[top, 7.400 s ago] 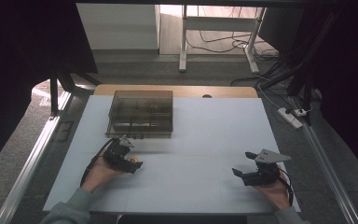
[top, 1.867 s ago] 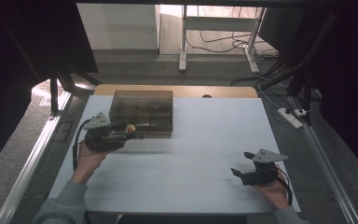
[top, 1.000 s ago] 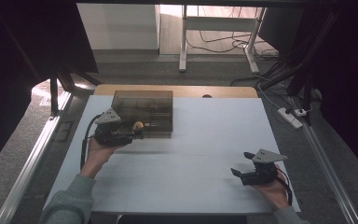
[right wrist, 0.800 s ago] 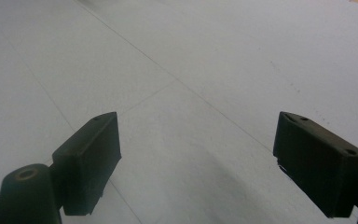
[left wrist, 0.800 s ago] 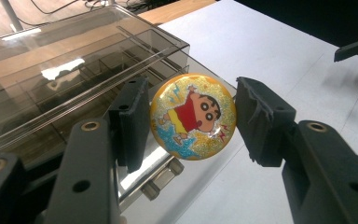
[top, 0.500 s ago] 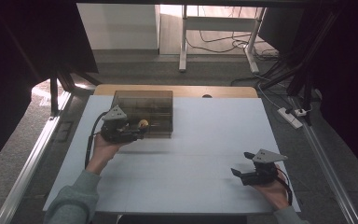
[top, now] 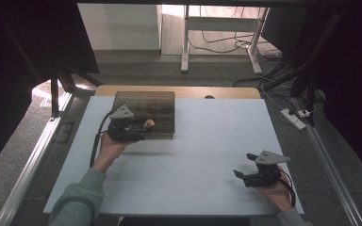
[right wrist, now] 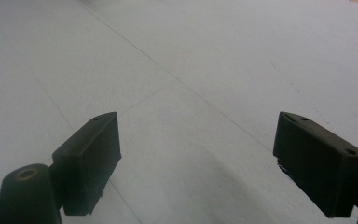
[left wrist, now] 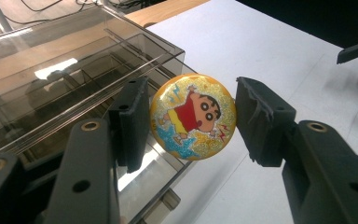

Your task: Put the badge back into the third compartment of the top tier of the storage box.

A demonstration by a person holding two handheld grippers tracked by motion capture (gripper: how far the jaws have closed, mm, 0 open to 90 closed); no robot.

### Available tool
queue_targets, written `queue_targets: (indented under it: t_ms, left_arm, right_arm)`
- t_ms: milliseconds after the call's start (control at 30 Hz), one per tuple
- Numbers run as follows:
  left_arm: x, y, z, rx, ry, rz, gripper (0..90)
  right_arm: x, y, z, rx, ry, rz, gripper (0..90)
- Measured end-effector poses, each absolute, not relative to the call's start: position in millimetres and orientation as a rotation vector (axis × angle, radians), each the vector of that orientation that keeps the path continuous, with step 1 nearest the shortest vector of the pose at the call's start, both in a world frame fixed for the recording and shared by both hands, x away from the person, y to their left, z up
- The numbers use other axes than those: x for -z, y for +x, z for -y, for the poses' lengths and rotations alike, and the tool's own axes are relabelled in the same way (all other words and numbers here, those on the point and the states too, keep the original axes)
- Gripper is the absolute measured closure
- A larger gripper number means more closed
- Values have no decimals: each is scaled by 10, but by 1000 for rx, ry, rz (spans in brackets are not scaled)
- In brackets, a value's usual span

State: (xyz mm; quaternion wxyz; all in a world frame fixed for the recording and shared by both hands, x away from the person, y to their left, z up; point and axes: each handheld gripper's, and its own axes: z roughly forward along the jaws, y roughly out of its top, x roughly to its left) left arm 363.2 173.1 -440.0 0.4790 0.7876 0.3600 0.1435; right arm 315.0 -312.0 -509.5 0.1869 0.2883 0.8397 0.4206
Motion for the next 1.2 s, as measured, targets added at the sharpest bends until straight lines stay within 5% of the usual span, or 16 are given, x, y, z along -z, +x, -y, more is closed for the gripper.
queue_targets:
  t_ms: [1200]
  left_arm:
    - [4512,3931,-1364,-317,1979,-853,461]
  right_arm:
    - [5101,3151,3118,-1170,810,-2369,147]
